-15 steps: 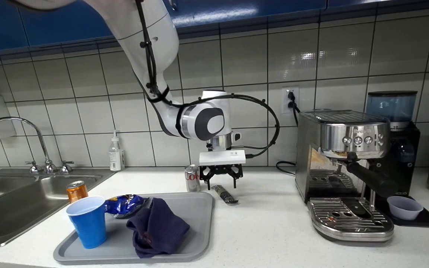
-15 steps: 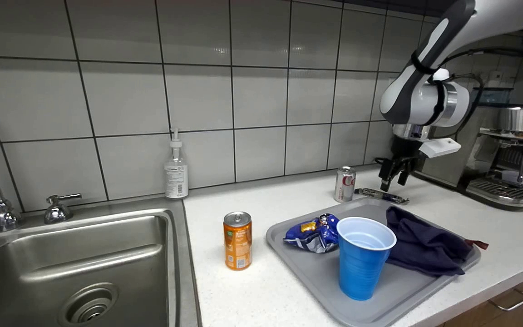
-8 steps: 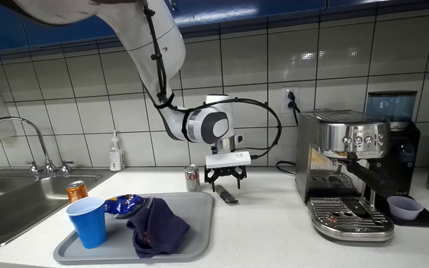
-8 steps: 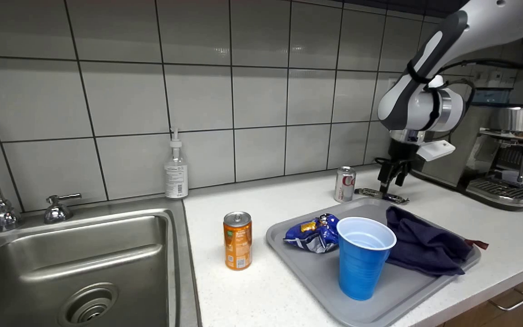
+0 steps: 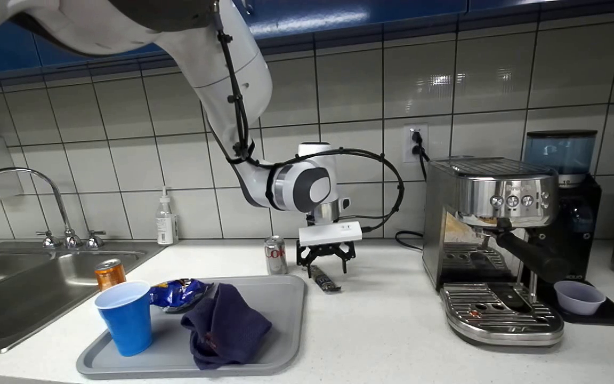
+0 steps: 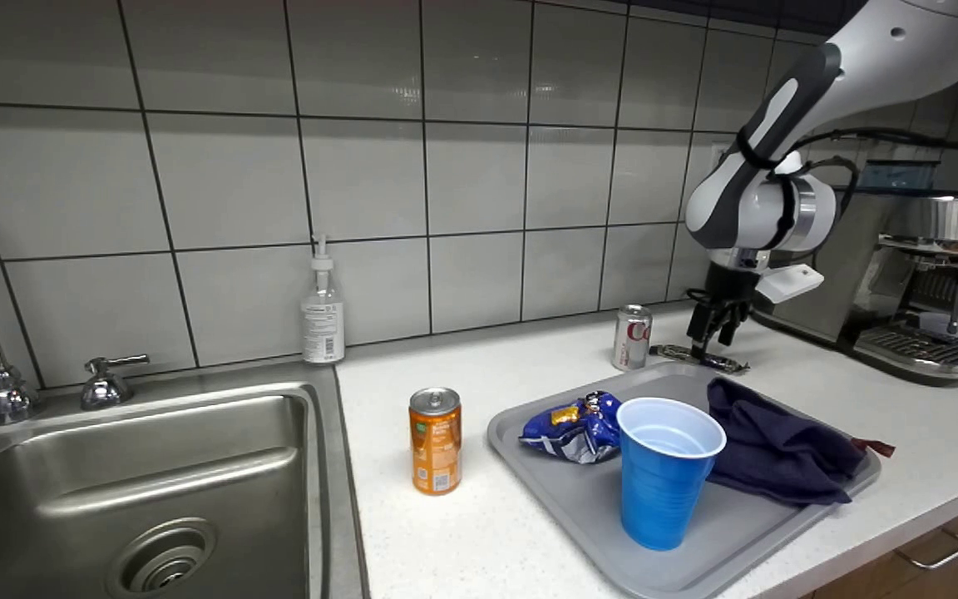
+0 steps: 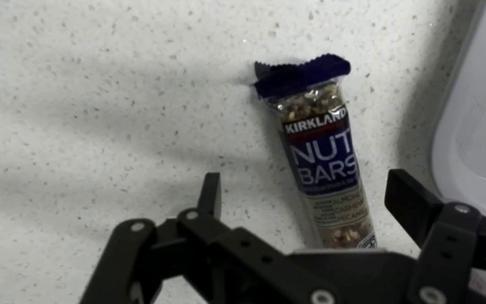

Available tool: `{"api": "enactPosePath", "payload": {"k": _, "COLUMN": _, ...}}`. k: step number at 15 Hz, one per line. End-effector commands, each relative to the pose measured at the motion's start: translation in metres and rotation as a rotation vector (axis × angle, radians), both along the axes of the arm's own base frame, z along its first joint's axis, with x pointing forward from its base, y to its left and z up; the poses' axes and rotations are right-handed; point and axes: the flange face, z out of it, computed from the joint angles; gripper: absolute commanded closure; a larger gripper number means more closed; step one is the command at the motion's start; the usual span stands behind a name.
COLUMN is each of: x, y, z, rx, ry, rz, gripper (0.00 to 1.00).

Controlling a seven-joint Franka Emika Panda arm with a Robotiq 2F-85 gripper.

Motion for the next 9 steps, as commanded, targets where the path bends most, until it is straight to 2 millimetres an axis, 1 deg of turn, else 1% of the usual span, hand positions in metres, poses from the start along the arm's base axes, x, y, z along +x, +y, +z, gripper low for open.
{"api": "enactPosePath", "payload": {"k": 1, "x": 0.0119, "y": -0.0029, "z": -0.0003, "rx": -0.004, "ry": -0.003, "rz": 0.010, "gripper": 0.00}}
{"api": "enactPosePath", "payload": {"k": 9, "x": 0.0143, "y": 0.0001, "z": -0.0003, "rx": 0.001, "ry": -0.008, "rz": 0.019, "gripper": 0.00}}
